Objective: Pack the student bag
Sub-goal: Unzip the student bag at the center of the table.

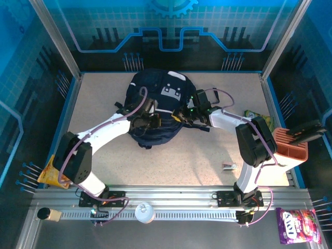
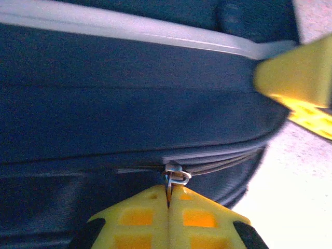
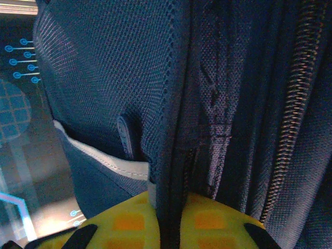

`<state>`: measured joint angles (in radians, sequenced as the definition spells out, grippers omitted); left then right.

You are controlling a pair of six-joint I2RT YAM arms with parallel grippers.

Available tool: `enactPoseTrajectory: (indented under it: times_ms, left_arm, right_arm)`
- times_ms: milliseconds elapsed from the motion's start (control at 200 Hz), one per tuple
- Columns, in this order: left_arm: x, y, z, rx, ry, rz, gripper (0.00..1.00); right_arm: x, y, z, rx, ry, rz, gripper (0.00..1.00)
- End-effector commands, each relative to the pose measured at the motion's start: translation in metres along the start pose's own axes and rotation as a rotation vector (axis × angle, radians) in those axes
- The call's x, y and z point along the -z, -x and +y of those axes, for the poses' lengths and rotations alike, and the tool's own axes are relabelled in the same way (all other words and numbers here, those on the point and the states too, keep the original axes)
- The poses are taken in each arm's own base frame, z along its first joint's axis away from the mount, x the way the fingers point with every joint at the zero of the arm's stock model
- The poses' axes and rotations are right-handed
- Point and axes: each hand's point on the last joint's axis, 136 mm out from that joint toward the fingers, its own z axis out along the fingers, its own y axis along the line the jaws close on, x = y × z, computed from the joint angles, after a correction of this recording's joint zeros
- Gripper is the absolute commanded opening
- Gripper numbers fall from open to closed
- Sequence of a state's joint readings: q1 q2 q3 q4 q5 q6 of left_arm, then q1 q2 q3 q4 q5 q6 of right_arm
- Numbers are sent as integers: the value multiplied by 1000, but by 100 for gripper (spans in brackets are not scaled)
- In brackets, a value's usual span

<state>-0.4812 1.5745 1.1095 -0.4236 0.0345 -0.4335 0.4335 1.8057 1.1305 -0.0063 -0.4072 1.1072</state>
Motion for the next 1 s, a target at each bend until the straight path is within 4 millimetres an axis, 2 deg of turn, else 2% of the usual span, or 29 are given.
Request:
enactPoseTrajectory:
  times_ms: [0,65,155,225,280,355,410,475,550,605,680,740,875,996]
  left_arm:
    - [16,-1,40,2,76,-11,0]
    - [20,2,54,3,99,-24,0]
    - [21,4,61,-14,107,-37,0]
    - [19,4,55,-39,71,-34,0]
    - [15,3,43,-64,7,-27,0]
    - [13,4,26,-100,-48,-27,0]
    - [11,4,12,-127,-77,-27,0]
    - [10,3,-8,-170,-107,-32,0]
    - [11,0,-33,-219,-142,-43,0]
    - [12,-1,-50,-242,-164,-50,0]
    - [11,-3,-71,-249,-206,-54,0]
    - [7,-5,-81,-238,-228,-54,0]
    - [0,-9,-104,-270,-257,-38,0]
    - [-3,-11,-112,-299,-252,-26,0]
  right_arm:
    - [21,41,-8,50,-57,-141,8]
    - [28,50,-11,58,-57,-165,8]
    - [41,65,-17,69,-71,-203,8]
    - [52,77,-25,74,-96,-239,8]
    - [59,84,-31,79,-135,-274,9]
    - [63,86,-33,76,-159,-288,18]
    - [66,82,-31,47,-145,-284,25]
    - [74,75,-29,5,-118,-293,37]
    - [90,67,-26,-49,-77,-337,50]
    - [101,59,-25,-76,-61,-366,56]
    - [109,50,-24,-95,-62,-390,58]
    - [107,40,-24,-123,-71,-367,58]
    - [91,16,-33,-214,-103,-315,58]
    - [79,4,-35,-248,-119,-300,57]
